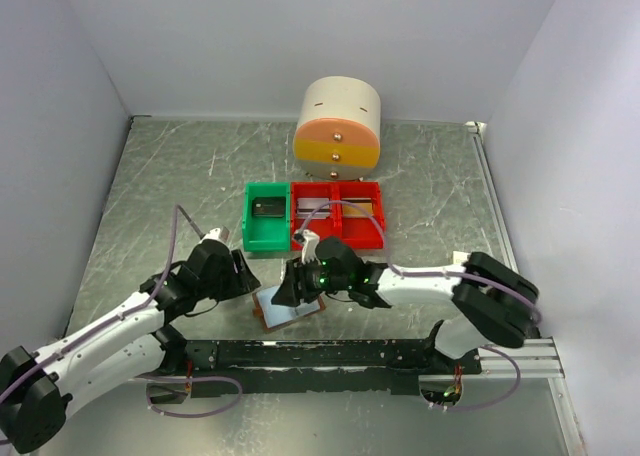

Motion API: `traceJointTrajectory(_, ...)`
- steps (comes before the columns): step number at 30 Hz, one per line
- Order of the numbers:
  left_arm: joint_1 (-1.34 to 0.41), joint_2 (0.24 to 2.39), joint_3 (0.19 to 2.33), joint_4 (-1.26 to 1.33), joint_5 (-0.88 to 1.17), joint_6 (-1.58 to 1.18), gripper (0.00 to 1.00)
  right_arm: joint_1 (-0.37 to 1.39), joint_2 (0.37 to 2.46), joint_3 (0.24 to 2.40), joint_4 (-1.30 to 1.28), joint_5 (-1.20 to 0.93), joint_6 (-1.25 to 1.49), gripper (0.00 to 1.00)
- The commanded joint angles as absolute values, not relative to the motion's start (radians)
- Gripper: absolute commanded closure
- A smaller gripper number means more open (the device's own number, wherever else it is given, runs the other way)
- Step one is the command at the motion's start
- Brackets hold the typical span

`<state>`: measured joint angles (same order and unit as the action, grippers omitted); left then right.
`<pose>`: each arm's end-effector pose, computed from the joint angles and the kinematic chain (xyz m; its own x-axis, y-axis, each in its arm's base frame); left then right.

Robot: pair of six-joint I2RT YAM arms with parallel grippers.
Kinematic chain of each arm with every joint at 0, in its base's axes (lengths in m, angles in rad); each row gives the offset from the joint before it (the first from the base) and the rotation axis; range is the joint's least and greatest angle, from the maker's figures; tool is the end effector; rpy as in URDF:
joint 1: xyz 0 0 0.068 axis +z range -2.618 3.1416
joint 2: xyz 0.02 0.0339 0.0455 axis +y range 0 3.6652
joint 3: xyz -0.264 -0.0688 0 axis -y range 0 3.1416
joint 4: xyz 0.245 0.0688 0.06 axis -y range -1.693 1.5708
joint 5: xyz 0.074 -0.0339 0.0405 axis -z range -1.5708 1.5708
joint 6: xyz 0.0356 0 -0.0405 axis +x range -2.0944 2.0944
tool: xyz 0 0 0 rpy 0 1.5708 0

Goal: Take the credit cards out of the card holder

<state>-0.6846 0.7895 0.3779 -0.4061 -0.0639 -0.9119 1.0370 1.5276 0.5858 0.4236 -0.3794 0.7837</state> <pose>0.1235 -0.0979 0.1780 -0.8183 -0.3506 -0.4555 -0.0812 0.8550 -0.5122 0.1384 0.2600 0.1614 -0.8586 -0.1639 -0.4858 -0.5045 0.4396 0.7432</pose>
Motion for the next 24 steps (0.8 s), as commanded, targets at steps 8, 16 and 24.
traceJointTrajectory(8,-0.695,0.967,0.404,-0.294,0.110,-0.795,0.39,0.961,1.336,0.489,0.124,-0.068,0.790,0.56)
traceJointTrajectory(16,-0.699,1.003,0.399,-0.275,0.115,-0.792,0.51,0.960,1.376,0.468,0.138,-0.085,0.805,0.60)
traceJointTrajectory(24,-0.700,1.037,0.389,-0.237,0.147,-0.781,0.63,0.960,1.421,0.459,0.245,-0.156,0.821,0.70)
